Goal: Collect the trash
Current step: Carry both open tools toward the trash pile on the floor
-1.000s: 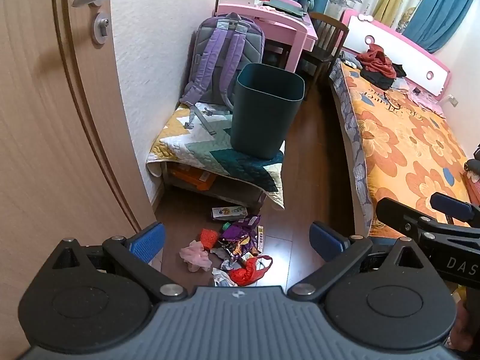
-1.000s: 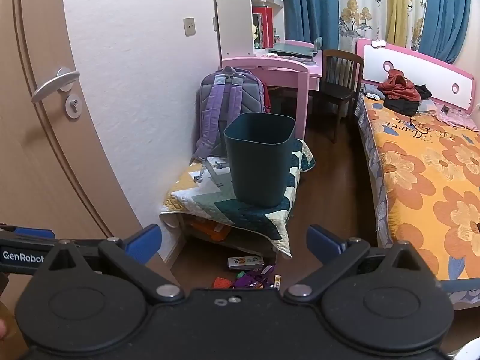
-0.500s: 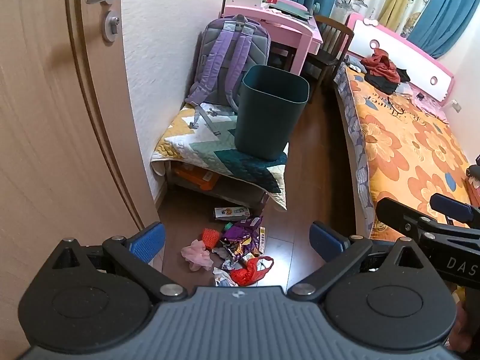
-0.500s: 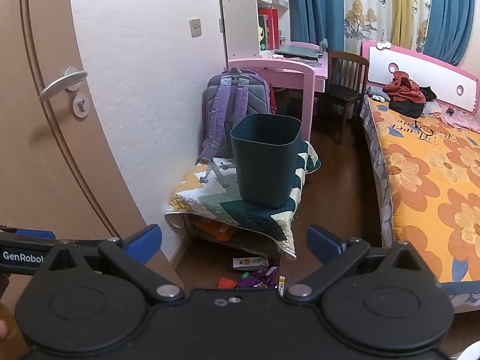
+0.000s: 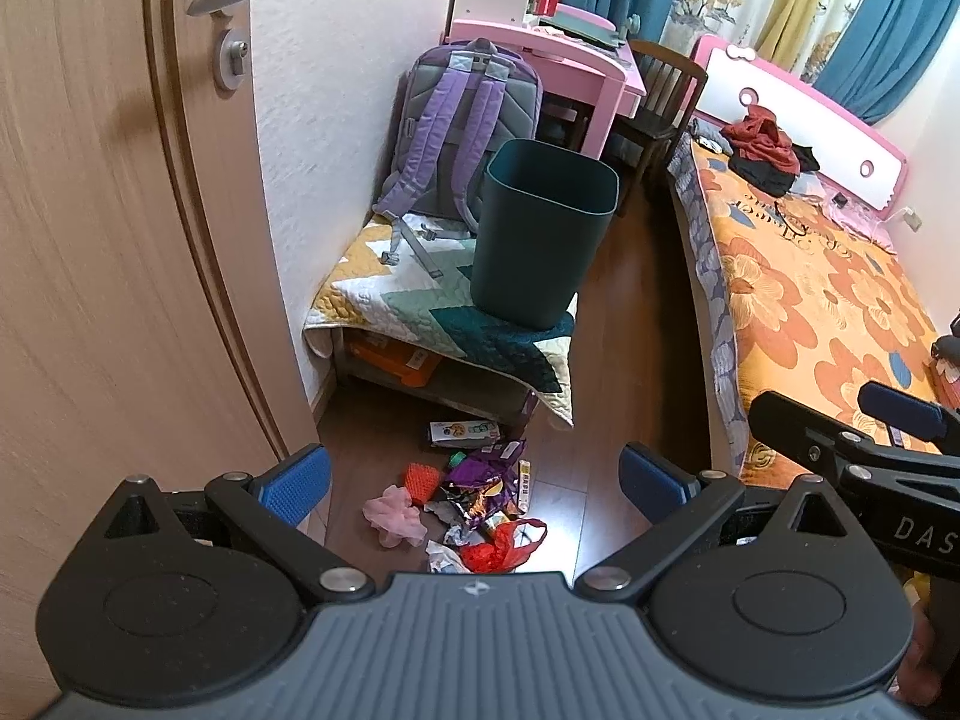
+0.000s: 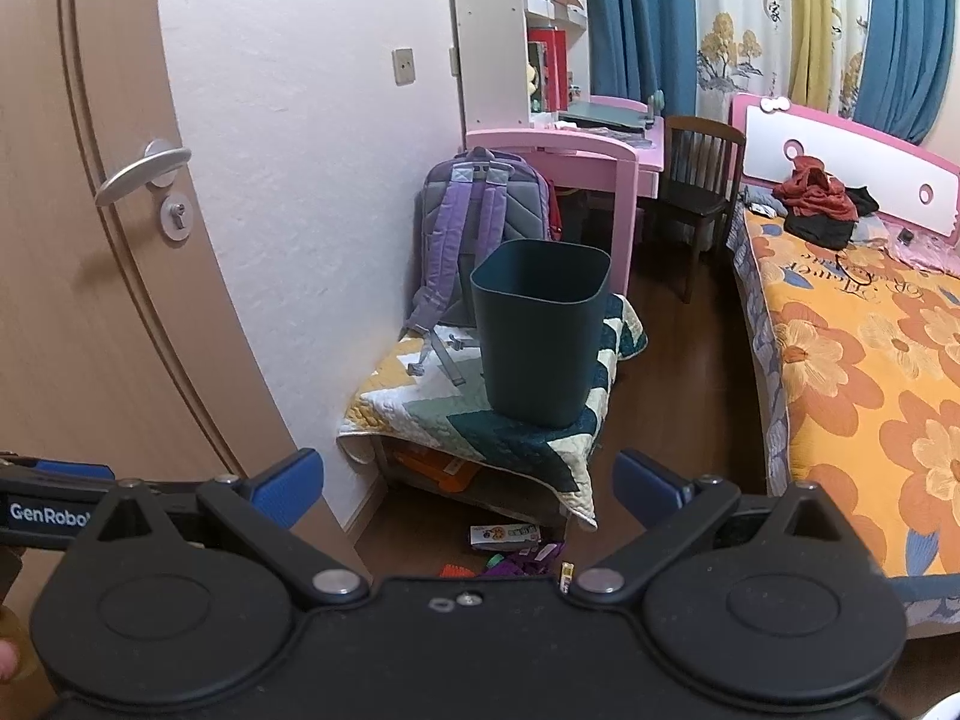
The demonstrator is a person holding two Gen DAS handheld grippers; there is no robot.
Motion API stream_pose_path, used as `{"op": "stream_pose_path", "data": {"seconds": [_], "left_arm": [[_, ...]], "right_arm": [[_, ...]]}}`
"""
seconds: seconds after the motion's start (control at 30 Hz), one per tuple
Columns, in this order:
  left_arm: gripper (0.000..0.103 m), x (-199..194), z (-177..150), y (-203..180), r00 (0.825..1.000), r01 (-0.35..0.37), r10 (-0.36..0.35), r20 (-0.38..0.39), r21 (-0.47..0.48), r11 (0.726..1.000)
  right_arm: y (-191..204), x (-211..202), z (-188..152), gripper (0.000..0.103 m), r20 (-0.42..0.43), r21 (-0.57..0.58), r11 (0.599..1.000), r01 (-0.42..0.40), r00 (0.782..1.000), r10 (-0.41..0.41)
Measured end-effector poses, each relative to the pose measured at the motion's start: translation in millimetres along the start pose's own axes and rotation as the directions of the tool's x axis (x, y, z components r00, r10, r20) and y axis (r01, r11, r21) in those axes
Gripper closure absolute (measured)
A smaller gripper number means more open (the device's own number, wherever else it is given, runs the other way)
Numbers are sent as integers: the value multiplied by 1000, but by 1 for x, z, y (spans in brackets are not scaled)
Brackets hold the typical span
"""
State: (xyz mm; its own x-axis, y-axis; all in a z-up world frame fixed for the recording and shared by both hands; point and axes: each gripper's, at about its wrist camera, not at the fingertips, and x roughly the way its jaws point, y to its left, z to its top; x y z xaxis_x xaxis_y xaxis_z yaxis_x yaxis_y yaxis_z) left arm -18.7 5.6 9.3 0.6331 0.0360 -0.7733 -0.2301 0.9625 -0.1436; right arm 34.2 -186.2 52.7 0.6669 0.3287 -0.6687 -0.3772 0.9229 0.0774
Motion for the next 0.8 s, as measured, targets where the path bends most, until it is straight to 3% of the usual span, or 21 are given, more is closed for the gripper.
{"op": "stream_pose_path", "data": {"seconds": [0.8], "left_arm": [[0,-10,5,6,999,-7,7,32,-14,1000]], "right_arm": [[-6,-14,-6,0,36,-26,1000,-9,999,10]]}}
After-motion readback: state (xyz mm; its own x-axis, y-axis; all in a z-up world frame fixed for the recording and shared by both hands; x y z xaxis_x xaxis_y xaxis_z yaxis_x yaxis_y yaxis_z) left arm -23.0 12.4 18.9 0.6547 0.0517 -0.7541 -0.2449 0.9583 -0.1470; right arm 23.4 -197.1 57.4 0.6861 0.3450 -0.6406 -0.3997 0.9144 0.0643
